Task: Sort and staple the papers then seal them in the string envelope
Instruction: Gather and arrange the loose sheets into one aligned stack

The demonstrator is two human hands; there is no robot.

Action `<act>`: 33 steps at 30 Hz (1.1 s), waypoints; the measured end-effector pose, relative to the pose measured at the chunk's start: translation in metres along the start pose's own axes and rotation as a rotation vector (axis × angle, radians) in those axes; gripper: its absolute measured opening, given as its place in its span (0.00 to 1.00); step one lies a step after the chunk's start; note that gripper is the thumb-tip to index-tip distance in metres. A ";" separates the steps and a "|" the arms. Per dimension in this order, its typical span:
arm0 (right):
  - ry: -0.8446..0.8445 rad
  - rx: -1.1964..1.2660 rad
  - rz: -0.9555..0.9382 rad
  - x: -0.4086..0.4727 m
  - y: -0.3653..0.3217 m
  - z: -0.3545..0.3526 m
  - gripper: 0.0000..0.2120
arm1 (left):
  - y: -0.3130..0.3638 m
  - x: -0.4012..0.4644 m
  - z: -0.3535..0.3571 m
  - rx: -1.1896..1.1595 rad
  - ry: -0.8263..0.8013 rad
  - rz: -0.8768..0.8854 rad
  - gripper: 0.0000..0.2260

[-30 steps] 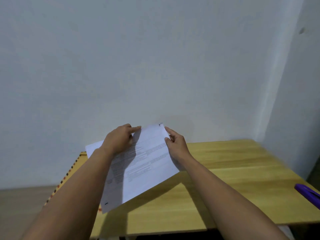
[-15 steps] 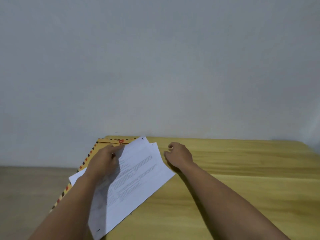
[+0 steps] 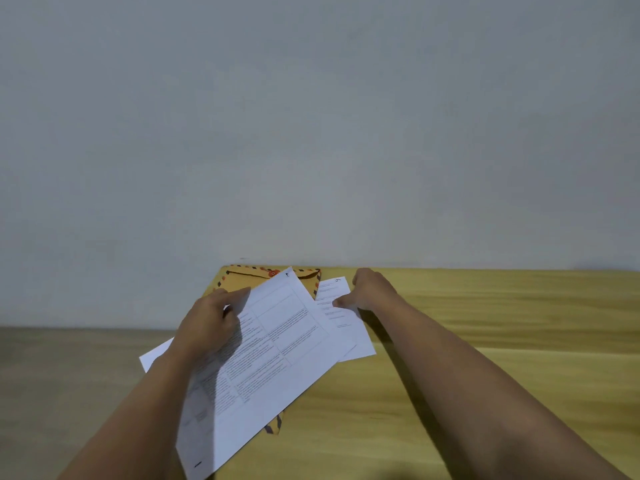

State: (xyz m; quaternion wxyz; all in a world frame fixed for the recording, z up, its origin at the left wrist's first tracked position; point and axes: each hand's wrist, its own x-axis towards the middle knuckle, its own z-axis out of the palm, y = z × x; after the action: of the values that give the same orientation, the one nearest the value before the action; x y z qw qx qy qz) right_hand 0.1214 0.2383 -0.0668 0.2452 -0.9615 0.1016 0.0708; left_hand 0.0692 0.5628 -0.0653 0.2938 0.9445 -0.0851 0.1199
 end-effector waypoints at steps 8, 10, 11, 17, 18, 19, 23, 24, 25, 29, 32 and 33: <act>-0.069 0.011 0.273 -0.009 0.099 -0.077 0.28 | 0.052 0.004 0.018 -0.054 -0.040 0.073 0.25; -0.078 0.056 0.316 -0.021 0.131 -0.088 0.26 | 0.071 0.004 0.026 -0.066 -0.051 0.122 0.27; -0.071 0.099 0.321 -0.027 0.146 -0.092 0.24 | 0.080 0.005 0.029 -0.066 -0.057 0.142 0.27; 0.205 0.543 0.147 -0.069 0.208 -0.112 0.08 | 0.132 0.013 0.046 -0.118 -0.065 0.279 0.25; 0.294 0.572 0.114 -0.076 0.213 -0.118 0.07 | 0.143 0.013 0.048 -0.124 -0.061 0.293 0.24; 0.386 0.576 0.080 -0.082 0.216 -0.126 0.08 | 0.155 0.012 0.048 -0.119 -0.054 0.307 0.24; 0.635 0.537 -0.023 -0.108 0.219 -0.165 0.07 | 0.197 0.008 0.047 -0.107 -0.051 0.392 0.25; 0.680 0.543 -0.042 -0.113 0.220 -0.175 0.05 | 0.206 0.009 0.047 -0.106 -0.052 0.409 0.25; 0.722 0.559 -0.062 -0.118 0.219 -0.184 0.05 | 0.215 0.008 0.047 -0.102 -0.052 0.424 0.25; 0.828 0.607 -0.145 -0.138 0.216 -0.218 0.05 | 0.248 0.004 0.049 -0.117 -0.052 0.499 0.25; 0.790 0.658 -0.212 -0.152 0.212 -0.232 0.06 | 0.268 0.003 0.049 -0.139 -0.056 0.538 0.25; 0.772 0.675 -0.230 -0.155 0.211 -0.233 0.06 | 0.276 0.002 0.049 -0.147 -0.058 0.545 0.25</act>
State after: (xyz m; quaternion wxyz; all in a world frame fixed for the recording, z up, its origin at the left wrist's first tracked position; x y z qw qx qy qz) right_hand -0.0575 -0.0317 0.0683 0.4921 -0.7901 0.0954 -0.3529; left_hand 0.0162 0.3106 0.0437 0.3159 0.8661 -0.3525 0.1608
